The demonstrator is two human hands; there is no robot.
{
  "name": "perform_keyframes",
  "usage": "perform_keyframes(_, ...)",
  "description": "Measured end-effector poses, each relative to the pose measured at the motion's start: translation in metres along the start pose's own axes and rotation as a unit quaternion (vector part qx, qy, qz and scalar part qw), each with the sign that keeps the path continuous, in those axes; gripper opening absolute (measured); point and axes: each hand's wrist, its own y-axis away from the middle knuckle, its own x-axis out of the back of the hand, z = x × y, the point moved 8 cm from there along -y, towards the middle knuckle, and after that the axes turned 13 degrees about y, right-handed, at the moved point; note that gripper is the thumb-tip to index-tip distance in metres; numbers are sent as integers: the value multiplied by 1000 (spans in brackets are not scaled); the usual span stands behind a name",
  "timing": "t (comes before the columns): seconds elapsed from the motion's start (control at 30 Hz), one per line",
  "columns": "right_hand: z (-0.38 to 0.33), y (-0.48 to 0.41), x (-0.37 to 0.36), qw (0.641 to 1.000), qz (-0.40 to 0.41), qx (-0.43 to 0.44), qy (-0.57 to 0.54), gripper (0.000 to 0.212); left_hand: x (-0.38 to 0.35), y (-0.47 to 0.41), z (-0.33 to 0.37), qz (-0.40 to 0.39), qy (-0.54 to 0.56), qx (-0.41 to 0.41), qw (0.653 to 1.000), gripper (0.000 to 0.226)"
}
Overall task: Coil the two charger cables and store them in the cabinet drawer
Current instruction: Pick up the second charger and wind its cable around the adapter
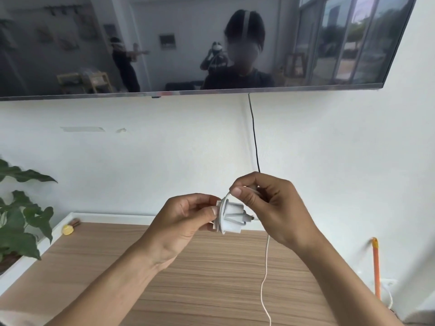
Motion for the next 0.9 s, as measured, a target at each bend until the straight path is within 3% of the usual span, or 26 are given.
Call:
perform_keyframes(0.1, -13, 4, 12, 998, 40, 42, 27, 14, 10, -2, 3, 28, -4, -1, 1000, 36)
perform_keyframes(0.23, -1, -1, 16, 998, 60, 17, 28, 15, 3, 0, 3, 13, -6, 0, 1000, 31)
perform_keyframes(0.47, -22, 2, 1, 989, 21, 90, 115, 10, 2, -7, -4, 28, -60, 12, 998, 24)
perform_keyframes(0.57, 0, -3, 9, 996, 47, 31, 64, 11, -2, -3, -4, 5, -27, 7, 1000, 27)
perform_keyframes(0.73, 36, -2, 0, 997, 50, -40, 36, 13, 0, -2, -8, 17, -29, 8, 999, 13)
perform_keyframes(0.9, 57, -1, -19, 995, -16, -96, 6, 16, 0, -1, -15, -23, -16, 50, 998, 27)
